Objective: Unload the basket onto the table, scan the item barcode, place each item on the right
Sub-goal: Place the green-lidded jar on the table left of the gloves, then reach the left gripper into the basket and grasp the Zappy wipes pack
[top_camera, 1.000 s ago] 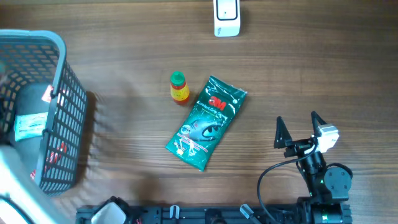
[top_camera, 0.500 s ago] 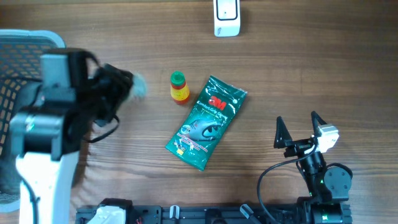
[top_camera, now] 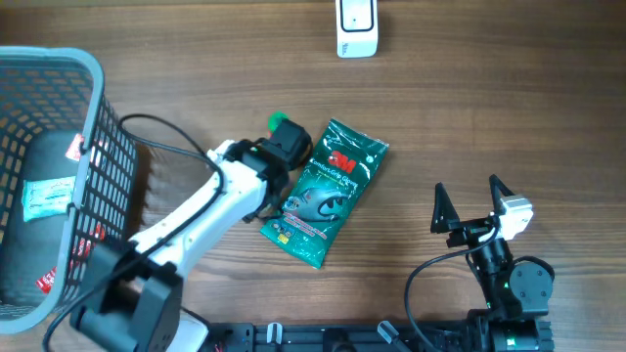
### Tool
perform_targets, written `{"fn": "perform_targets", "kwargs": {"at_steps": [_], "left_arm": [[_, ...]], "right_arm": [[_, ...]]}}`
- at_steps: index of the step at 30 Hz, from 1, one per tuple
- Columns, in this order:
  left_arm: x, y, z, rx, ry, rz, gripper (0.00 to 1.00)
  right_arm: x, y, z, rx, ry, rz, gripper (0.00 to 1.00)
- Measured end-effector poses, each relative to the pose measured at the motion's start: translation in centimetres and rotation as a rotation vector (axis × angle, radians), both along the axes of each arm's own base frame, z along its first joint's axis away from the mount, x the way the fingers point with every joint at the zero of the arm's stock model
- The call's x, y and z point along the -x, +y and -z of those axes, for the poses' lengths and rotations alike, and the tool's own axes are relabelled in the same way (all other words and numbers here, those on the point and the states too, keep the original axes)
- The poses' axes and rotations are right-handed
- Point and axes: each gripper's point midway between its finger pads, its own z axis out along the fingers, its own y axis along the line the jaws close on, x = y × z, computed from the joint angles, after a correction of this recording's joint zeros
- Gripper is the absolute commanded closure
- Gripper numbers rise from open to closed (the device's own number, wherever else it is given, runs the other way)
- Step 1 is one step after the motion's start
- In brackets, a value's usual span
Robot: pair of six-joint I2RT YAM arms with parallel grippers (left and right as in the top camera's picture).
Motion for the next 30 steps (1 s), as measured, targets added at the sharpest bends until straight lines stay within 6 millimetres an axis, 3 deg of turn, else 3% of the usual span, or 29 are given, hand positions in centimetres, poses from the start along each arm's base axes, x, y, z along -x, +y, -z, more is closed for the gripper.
{"fn": "perform_targets", "kwargs": {"at_steps": [1, 3, 4, 9, 12, 14, 16, 19, 21, 24, 27, 30], "left_arm": [[-0.1, -0.1, 0.4, 0.002, -0.008, -0.032, 0.42], [-0.6, -0.8, 1.3, 0.016, -0.029, -0.084, 0.06], [-0.7, -1.2, 1.8, 0.018, -0.036, -0.098, 0.0], [0.3, -1.2, 1.7, 0.003, -0.018, -0.127, 0.0], [1.3, -0.1, -0.9, -0.037, -0.001, -0.129, 0.0], [0.2, 0.3, -8.3, -0.004, -0.141, -0.133, 0.0], [-0.3, 1.2, -13.6, 0.017, -0.273, -0.143, 0.0], [-1.1, 3.7, -23.6, 0.057, -0.618, -0.179, 0.0], [-0.9, 6.3, -27.5, 0.027, -0.778, -0.235, 0.0], [1.7, 13.9, -33.3, -0.128, -1.022, -0.471, 0.0], [5.1, 21.0, -36.7, -0.29, -1.163, -0.747, 0.0], [7.4, 26.3, -40.3, -0.478, -1.231, -0.906, 0.0]], "right_arm": [[0.0, 0.0, 0.0, 0.0, 0.0, 0.0, 0.0], [0.0, 0.0, 0.0, 0.0, 0.0, 0.0, 0.0], [0.0, 0.0, 0.0, 0.0, 0.0, 0.0, 0.0], [0.0, 0.0, 0.0, 0.0, 0.0, 0.0, 0.0], [0.0, 0.0, 0.0, 0.0, 0.0, 0.0, 0.0], [0.0, 0.0, 0.0, 0.0, 0.0, 0.0, 0.0], [0.0, 0.0, 0.0, 0.0, 0.0, 0.0, 0.0], [0.0, 0.0, 0.0, 0.0, 0.0, 0.0, 0.0], [0.0, 0.0, 0.0, 0.0, 0.0, 0.0, 0.0], [0.0, 0.0, 0.0, 0.0, 0.0, 0.0, 0.0], [0.0, 0.0, 0.0, 0.0, 0.0, 0.0, 0.0], [0.0, 0.0, 0.0, 0.0, 0.0, 0.0, 0.0]]}}
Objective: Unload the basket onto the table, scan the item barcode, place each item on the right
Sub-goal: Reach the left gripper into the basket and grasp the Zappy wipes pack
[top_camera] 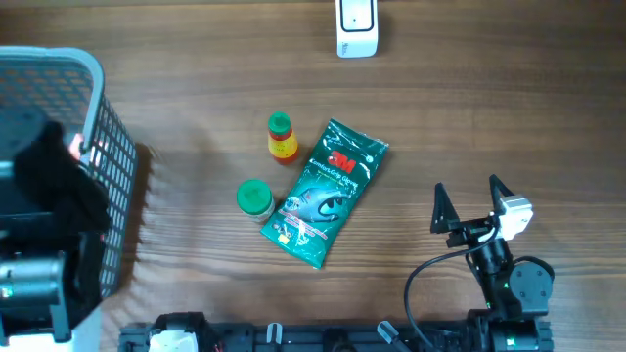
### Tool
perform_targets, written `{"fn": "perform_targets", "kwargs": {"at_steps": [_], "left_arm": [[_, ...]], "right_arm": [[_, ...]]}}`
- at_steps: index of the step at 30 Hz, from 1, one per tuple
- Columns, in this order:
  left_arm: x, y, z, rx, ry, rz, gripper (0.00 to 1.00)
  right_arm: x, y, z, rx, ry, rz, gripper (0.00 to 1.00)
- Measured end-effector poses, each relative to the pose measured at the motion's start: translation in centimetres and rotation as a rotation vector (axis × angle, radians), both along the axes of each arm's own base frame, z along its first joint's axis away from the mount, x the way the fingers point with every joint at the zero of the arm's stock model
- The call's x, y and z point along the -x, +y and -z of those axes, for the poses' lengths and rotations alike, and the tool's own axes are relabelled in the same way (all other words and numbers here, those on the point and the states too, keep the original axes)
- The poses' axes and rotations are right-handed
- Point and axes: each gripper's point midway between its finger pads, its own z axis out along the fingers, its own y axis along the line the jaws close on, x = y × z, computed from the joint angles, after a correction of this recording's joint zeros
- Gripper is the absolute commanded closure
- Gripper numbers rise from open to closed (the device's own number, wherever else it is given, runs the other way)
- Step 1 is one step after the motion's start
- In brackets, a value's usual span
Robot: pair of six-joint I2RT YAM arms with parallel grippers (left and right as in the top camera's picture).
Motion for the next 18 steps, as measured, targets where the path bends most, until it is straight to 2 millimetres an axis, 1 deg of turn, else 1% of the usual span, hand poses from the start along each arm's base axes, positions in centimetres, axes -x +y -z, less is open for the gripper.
{"fn": "perform_targets", "kwargs": {"at_steps": [1, 2, 3, 5, 6, 8, 9, 10, 11, 14, 16, 18], "left_arm": [[0.2, 1.5, -0.9, -0.032, 0.024, -0.044, 0.0], [0.2, 2.9, -0.9, -0.052, 0.083, -0.068, 0.0], [-0.3, 4.3, -0.2, -0.054, 0.162, -0.076, 0.0], [-2.2, 6.4, 2.5, -0.014, 0.299, -0.031, 0.0], [-3.5, 7.2, 4.3, 0.022, 0.362, 0.018, 0.0], [-5.1, 8.5, 8.3, 0.112, 0.482, 0.074, 0.0], [-5.8, 9.2, 11.1, 0.181, 0.556, 0.089, 0.0], [-6.0, 9.5, 13.1, 0.234, 0.602, 0.093, 0.0], [-5.7, 9.8, 15.8, 0.319, 0.661, 0.091, 0.0], [-5.7, 10.7, 21.0, 0.5, 0.71, 0.119, 0.0], [-6.2, 11.0, 24.2, 0.609, 0.731, 0.154, 0.0], [-6.5, 11.3, 26.4, 0.668, 0.76, 0.164, 0.0]], "right_arm": [[0.0, 0.0, 0.0, 0.0, 0.001, 0.0, 0.01], [0.0, 0.0, 0.0, 0.0, 0.001, 0.0, 0.0], [0.0, 0.0, 0.0, 0.0, 0.001, 0.0, 0.0], [0.0, 0.0, 0.0, 0.0, 0.001, 0.0, 0.0], [0.0, 0.0, 0.0, 0.0, 0.001, 0.0, 0.0], [0.0, 0.0, 0.0, 0.0, 0.001, 0.0, 0.0], [0.0, 0.0, 0.0, 0.0, 0.0, 0.0, 0.0], [0.0, 0.0, 0.0, 0.0, 0.001, 0.0, 0.0], [0.0, 0.0, 0.0, 0.0, 0.001, 0.0, 0.0], [0.0, 0.0, 0.0, 0.0, 0.001, 0.0, 0.0], [0.0, 0.0, 0.0, 0.0, 0.0, 0.0, 0.0], [0.0, 0.0, 0.0, 0.0, 0.001, 0.0, 0.0]]}}
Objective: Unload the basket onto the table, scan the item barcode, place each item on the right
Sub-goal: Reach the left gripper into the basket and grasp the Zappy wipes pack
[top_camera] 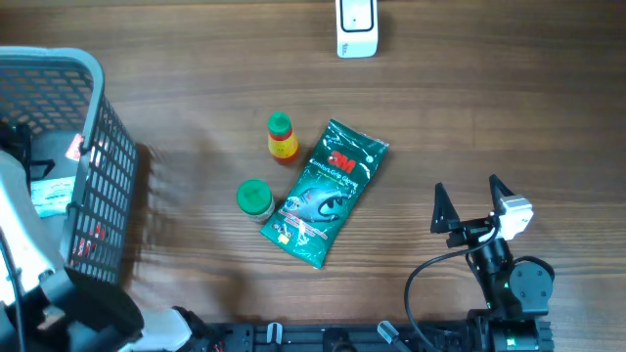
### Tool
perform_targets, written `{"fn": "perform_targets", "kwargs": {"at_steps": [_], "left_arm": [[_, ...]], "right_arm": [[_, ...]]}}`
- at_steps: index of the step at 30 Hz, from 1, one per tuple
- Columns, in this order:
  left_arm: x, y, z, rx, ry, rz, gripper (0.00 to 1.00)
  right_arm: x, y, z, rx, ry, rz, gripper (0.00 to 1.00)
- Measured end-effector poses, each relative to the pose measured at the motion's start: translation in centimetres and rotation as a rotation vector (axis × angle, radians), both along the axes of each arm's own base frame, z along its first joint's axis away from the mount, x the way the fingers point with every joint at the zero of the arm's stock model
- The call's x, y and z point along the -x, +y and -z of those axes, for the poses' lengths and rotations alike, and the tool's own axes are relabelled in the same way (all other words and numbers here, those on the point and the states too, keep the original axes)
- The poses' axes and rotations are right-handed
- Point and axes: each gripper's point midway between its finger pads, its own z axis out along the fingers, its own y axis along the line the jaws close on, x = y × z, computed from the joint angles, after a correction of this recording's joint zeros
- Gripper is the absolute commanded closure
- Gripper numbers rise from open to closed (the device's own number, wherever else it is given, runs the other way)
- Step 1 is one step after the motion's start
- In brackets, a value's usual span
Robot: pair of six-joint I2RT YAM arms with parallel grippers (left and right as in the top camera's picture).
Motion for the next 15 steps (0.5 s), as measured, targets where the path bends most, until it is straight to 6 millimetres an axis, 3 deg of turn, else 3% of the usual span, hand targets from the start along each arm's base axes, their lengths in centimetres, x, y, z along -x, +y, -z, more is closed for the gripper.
{"fn": "perform_targets", "kwargs": {"at_steps": [11, 15], "left_arm": [[-0.9, -0.1, 10.9, 0.209, 0.21, -0.013, 0.0], [-0.9, -0.3, 13.2, 0.255, 0.249, -0.011, 0.0]], "right_arm": [[0.0, 0.0, 0.0, 0.0, 0.0, 0.0, 0.0], [0.0, 0.0, 0.0, 0.0, 0.0, 0.0, 0.0]]}}
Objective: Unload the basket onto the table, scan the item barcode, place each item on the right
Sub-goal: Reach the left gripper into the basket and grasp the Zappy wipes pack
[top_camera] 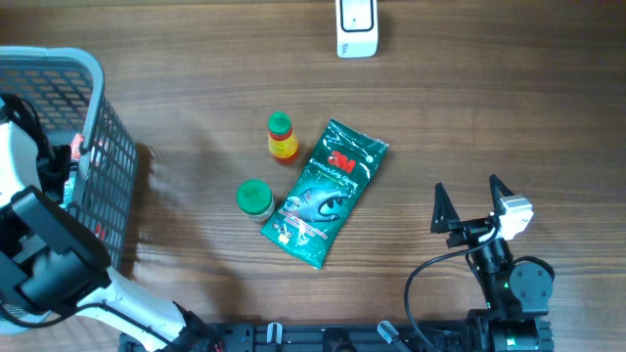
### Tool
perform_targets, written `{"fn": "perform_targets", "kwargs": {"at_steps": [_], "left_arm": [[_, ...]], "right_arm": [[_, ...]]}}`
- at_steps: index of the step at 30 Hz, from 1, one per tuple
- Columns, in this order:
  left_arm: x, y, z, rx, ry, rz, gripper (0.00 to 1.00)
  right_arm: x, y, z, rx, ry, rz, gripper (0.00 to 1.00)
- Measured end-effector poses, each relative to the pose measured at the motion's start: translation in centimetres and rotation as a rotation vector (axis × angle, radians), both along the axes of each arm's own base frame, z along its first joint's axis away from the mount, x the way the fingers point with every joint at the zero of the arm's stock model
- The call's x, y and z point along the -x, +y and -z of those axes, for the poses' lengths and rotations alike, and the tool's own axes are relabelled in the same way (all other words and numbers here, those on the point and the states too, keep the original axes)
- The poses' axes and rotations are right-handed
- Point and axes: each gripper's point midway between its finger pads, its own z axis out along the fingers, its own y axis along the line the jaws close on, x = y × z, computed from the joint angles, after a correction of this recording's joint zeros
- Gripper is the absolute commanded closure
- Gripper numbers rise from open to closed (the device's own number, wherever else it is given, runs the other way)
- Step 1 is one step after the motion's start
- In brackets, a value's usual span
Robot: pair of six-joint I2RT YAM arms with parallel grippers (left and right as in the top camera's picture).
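Observation:
A white barcode scanner (356, 27) stands at the table's far edge. Mid-table lies a green 3M packet (326, 192), with a yellow bottle with a green cap (281, 137) and a green-lidded jar (255, 198) just left of it. My left arm (39, 254) reaches down into the grey wire basket (93, 156) at the left; its fingers are hidden under the arm. My right gripper (472, 207) rests open and empty at the near right, well clear of the items.
The basket holds red and white packets (74, 147), mostly covered by the left arm. The basket's tall mesh wall stands between the left arm and the items on the table. Black cables (430, 284) trail from the right arm's base.
My left arm has shifted farther over the basket and now covers the white packet that showed inside it. The items on the table and the right arm have not moved.
My left gripper was at the yellow bottle beside the green packet. By the second moment the arm was back at the basket, leaving bottle and jar standing free by the packet. Since then it has stayed over the basket, now reaching deeper in.

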Motion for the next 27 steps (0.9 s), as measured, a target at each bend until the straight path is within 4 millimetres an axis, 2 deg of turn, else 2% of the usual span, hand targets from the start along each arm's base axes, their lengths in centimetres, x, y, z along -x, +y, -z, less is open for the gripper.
{"fn": "perform_targets", "kwargs": {"at_steps": [7, 9, 10, 13, 14, 19, 27], "left_arm": [[-0.3, -0.1, 3.7, -0.001, -0.028, -0.008, 0.0], [-0.6, 0.2, 4.0, -0.02, -0.052, -0.009, 0.01], [-0.6, 0.2, 4.0, -0.026, -0.06, -0.013, 0.04], [-0.6, 0.2, 4.1, -0.035, -0.073, -0.014, 0.22], [-0.6, 0.2, 4.2, -0.036, -0.075, -0.019, 0.33], [-0.5, 0.2, 4.2, -0.037, -0.07, -0.018, 0.48], [-0.4, 0.2, 4.1, -0.043, -0.072, -0.016, 0.51]], "right_arm": [[0.0, 0.0, 0.0, 0.0, 0.0, 0.0, 0.0], [0.0, 0.0, 0.0, 0.0, 0.0, 0.0, 0.0], [0.0, 0.0, 0.0, 0.0, 0.0, 0.0, 0.0], [0.0, 0.0, 0.0, 0.0, 0.0, 0.0, 0.0], [0.0, 0.0, 0.0, 0.0, 0.0, 0.0, 0.0], [0.0, 0.0, 0.0, 0.0, 0.0, 0.0, 0.0], [0.0, 0.0, 0.0, 0.0, 0.0, 0.0, 0.0]]}}
